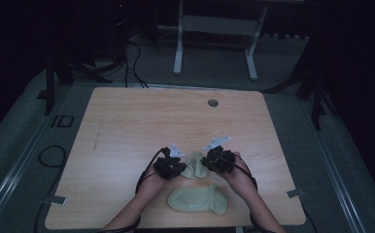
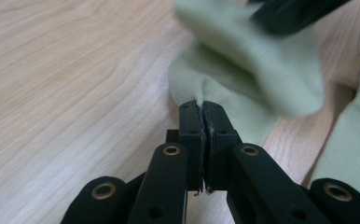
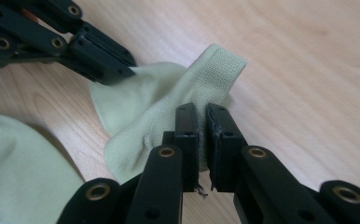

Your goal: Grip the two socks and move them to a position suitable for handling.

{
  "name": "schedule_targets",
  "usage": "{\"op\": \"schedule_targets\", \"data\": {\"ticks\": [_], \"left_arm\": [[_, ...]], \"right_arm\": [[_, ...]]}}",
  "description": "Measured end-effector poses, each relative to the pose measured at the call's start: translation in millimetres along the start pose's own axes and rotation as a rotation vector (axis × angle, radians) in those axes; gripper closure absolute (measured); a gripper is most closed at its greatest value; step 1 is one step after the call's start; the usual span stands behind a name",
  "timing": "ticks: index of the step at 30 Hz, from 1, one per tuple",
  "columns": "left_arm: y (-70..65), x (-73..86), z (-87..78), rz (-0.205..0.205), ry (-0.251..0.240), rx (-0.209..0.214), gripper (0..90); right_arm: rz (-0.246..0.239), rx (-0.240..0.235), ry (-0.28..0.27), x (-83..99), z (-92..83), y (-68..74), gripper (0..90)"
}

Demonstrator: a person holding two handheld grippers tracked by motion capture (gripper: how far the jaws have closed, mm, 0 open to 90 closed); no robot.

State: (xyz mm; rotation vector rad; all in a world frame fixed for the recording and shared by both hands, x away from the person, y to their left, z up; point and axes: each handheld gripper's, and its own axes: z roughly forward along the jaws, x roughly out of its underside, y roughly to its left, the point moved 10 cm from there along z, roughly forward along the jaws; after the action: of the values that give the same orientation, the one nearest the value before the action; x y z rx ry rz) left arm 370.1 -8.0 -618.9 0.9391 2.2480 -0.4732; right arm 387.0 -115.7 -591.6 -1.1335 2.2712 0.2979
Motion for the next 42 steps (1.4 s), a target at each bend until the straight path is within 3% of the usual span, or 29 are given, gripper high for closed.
{"op": "schedule_targets", "data": {"ticks": [6,11,22,27,30,33,35,37,38,42], "left_arm": [[10.3,-1.3,-19.9,-0.007,-0.009,-0.050,87.4],[17.1,0.5,-28.1,-0.018,0.001,-0.061,87.4],[22.0,8.0,-12.6,-0.011,0.044,-0.052,87.2],[23.0,10.0,-4.7,-0.012,0.058,-0.046,86.9],[25.6,9.6,-2.1,-0.023,0.061,-0.050,86.5],[28.2,9.7,-4.2,-0.042,0.051,-0.050,77.9],[28.5,9.8,-5.7,-0.050,0.046,-0.047,67.0],[30.6,11.1,-9.2,-0.063,0.042,-0.044,63.6],[34.4,12.0,-14.1,-0.078,0.032,-0.063,60.8],[33.2,12.2,-23.3,-0.083,0.016,-0.049,60.4]], "right_arm": [[0.034,0.020,-0.052,0.2,-26.9,-12.9,83.6],[0.077,0.028,-0.050,12.5,-33.3,-26.6,83.4],[0.137,0.030,0.016,44.6,-10.3,-44.0,82.5],[0.150,0.036,0.037,51.4,-1.5,-50.9,80.8],[0.154,0.044,0.048,52.2,0.8,-55.5,74.9],[0.158,0.045,0.048,51.0,0.6,-57.9,67.5],[0.157,0.050,0.035,48.7,-2.7,-58.7,64.5],[0.159,0.045,0.028,46.9,-6.5,-57.8,63.0],[0.153,0.047,0.026,46.2,-7.9,-57.2,62.6],[0.137,0.039,0.015,44.6,-12.1,-49.3,62.1]]}}
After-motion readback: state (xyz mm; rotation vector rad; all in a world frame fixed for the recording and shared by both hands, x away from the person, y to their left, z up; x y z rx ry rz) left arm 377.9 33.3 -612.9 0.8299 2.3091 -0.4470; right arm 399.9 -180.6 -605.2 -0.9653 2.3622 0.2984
